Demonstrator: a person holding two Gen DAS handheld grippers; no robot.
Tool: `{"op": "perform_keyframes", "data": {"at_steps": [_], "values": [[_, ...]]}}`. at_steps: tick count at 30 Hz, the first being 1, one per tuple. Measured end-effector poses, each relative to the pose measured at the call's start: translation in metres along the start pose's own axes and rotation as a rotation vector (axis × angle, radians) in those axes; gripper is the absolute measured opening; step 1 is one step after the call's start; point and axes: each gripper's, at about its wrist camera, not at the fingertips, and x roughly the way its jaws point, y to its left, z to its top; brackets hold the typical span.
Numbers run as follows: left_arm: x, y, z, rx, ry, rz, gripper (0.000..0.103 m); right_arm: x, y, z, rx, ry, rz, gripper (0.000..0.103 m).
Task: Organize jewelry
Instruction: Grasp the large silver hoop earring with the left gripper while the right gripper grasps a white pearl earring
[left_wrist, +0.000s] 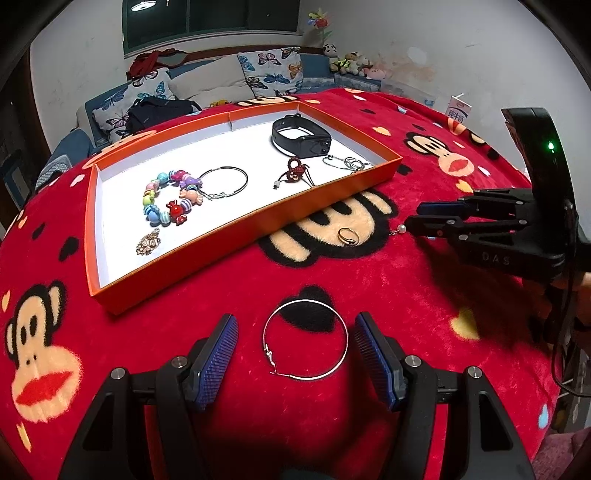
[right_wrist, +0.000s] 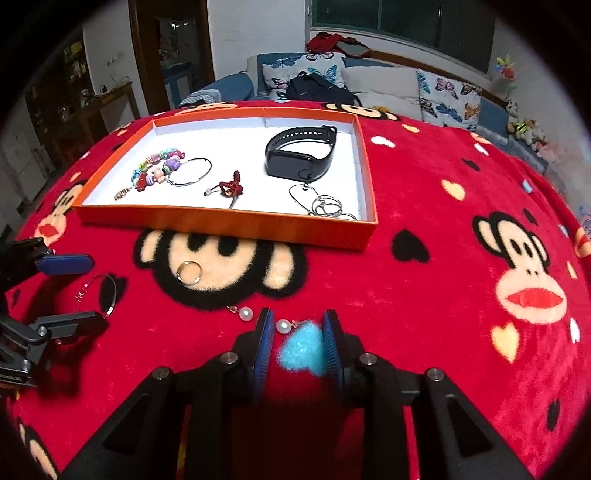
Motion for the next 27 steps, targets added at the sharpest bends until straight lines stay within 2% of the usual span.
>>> {"op": "perform_keyframes", "data": {"at_steps": [5, 11, 19, 27], "values": [[0.001, -0.0029, -0.0007, 0.018, -0.004, -0.004, 0.069, -0.0038, -0.0015, -0.006, -0.017, -0.009, -0.037, 0.025], [0.0014, -0.0022, -0.001, 0.019, -0.011, -0.008, 0.069, -0.0061, -0.005, -0.009, -0.035, -0.013, -0.014, 0.023], [0.0014, -0.0057, -0.0036, 0.049, -0.018, -0.002, 0.068, -0.0059, 0.0023, -0.0084, -0.073, -0.019, -0.012, 0.011], [0.0042, -0.0089, -0.0029, 0.092, -0.021, 0.004, 0.059, -0.0086, -0.0008, -0.0103, -0.053, -0.02, 0.017, 0.01]]}}
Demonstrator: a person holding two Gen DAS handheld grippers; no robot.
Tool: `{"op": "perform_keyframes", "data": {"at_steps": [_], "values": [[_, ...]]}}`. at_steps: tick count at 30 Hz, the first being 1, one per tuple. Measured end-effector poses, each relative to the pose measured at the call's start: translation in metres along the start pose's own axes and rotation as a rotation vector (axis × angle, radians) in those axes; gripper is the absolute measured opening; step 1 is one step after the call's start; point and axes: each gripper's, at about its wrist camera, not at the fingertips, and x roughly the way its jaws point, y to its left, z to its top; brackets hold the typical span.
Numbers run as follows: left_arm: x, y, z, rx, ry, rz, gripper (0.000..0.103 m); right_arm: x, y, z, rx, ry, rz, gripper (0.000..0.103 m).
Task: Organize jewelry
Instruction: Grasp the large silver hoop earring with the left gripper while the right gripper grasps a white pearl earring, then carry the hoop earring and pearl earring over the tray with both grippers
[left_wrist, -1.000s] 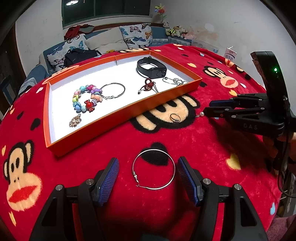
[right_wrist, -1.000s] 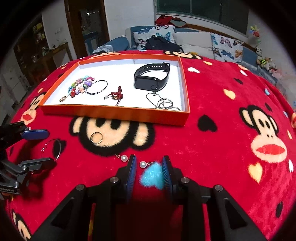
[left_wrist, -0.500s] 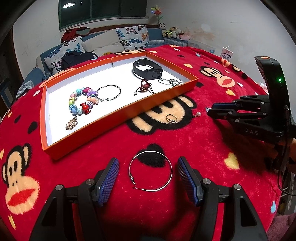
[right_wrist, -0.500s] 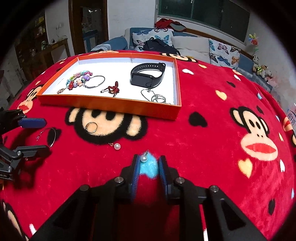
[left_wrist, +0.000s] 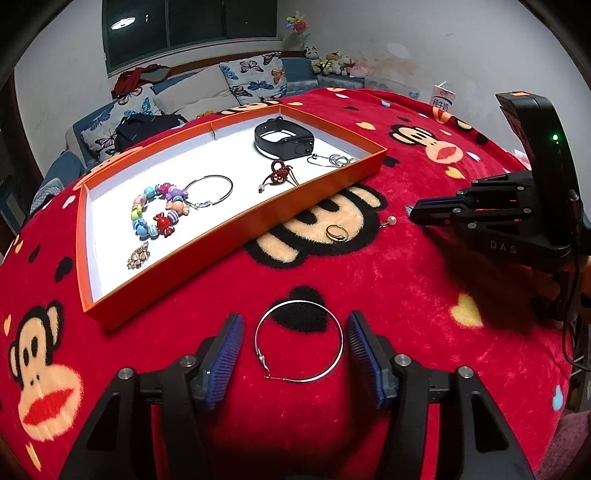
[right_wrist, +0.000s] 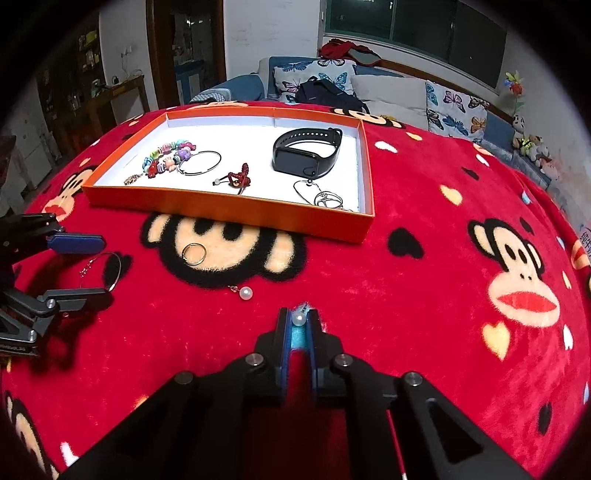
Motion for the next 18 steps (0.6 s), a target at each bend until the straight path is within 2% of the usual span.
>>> {"op": "perform_keyframes", "data": {"at_steps": [3, 11, 18], "values": [[0.0, -0.002, 0.001, 0.017, -0.003, -0.006, 0.052, -0.001, -0.001, 0.0, 0.01, 0.001, 0.009, 0.01], [-0.004, -0.002, 0.0, 0.004, -0.011, -0.009, 0.052, -0.005, -0.003, -0.001, 0.02, -0.003, 0.034, 0.01], [-0.023, 0.0, 0.01, -0.024, -0.062, -0.015, 0.052, -0.015, -0.005, 0.011, 0.045, -0.022, 0.098, 0.01]]}}
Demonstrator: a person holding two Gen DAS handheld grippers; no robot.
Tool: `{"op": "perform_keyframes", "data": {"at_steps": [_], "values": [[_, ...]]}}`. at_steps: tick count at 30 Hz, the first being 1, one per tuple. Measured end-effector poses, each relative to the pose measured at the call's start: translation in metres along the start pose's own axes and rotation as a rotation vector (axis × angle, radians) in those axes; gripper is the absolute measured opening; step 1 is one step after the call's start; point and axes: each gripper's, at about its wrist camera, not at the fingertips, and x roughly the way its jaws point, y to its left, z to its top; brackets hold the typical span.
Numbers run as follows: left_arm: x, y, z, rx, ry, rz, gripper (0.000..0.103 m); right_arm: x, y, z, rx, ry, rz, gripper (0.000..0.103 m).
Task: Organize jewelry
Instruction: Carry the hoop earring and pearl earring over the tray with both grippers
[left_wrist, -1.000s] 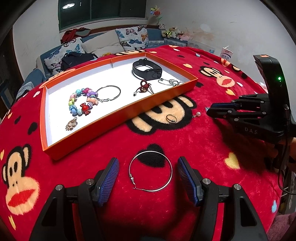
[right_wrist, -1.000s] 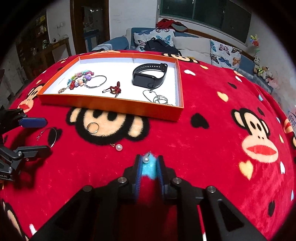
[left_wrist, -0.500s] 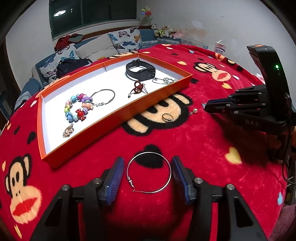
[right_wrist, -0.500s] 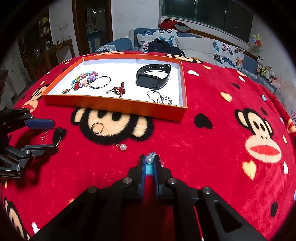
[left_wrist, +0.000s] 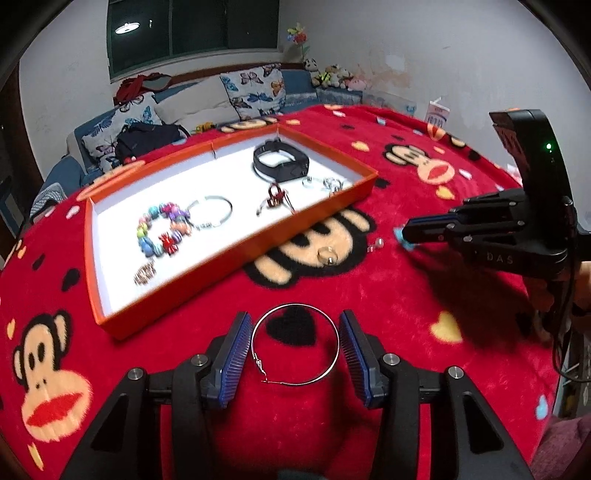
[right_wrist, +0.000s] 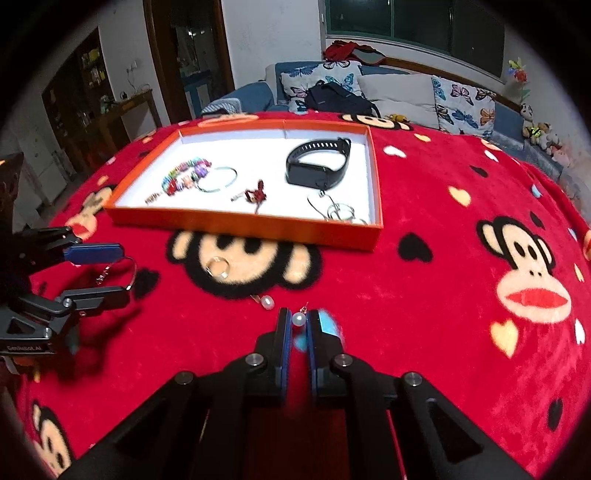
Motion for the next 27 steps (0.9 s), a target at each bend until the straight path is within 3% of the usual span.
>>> {"op": "perform_keyframes", "data": {"at_steps": [11, 17, 27], "values": [[-0.017, 0.037, 0.054, -0.067, -0.094, 0.064, 0.051, 0.006, 0.001, 0.058, -0.021, -0.062, 0.044, 0.01], [0.005, 0.061, 0.073, -0.096, -0.063, 0.101, 0.052, 0.03, -0.002, 0.071, -0.02, -0.035, 0.041, 0.01], [0.044, 0.078, 0.077, -0.141, 0.0, 0.097, 0.052, 0.05, -0.009, 0.074, 0.014, 0.014, 0.056, 0.01]]}}
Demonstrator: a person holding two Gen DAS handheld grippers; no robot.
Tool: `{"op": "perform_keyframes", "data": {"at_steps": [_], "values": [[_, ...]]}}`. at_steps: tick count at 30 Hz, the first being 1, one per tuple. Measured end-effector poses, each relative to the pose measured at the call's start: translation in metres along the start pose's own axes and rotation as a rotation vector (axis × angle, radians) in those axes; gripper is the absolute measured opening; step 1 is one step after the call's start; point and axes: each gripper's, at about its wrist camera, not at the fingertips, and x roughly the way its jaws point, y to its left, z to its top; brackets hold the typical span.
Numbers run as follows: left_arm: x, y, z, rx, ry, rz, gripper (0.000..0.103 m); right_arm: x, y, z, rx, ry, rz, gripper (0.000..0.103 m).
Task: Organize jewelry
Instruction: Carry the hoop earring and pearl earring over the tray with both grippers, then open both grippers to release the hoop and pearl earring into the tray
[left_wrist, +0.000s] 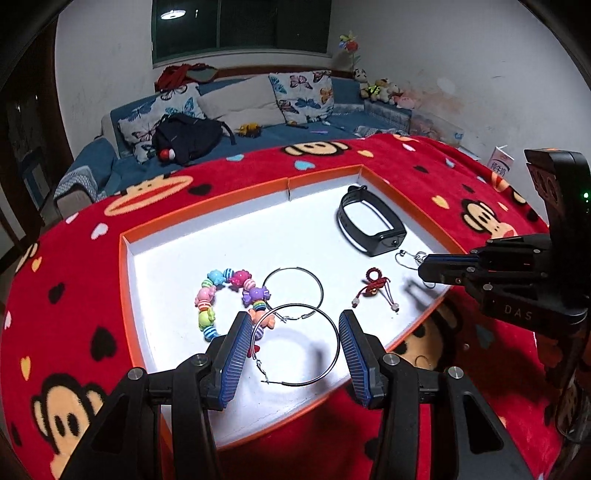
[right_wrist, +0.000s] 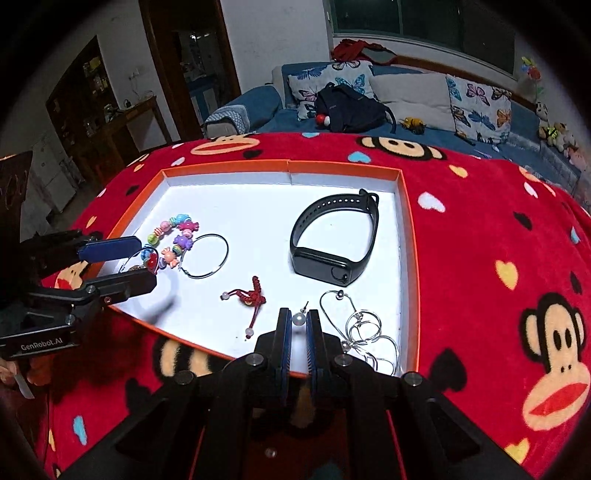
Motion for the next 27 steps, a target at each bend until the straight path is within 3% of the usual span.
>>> {"op": "perform_keyframes", "data": {"at_steps": [27], "values": [[0.018, -0.001, -0.007, -0.017, 0.053, -0.008, 0.054, 0.01, -0.004, 0.0, 0.039, 0.028, 0.024, 0.01]]}}
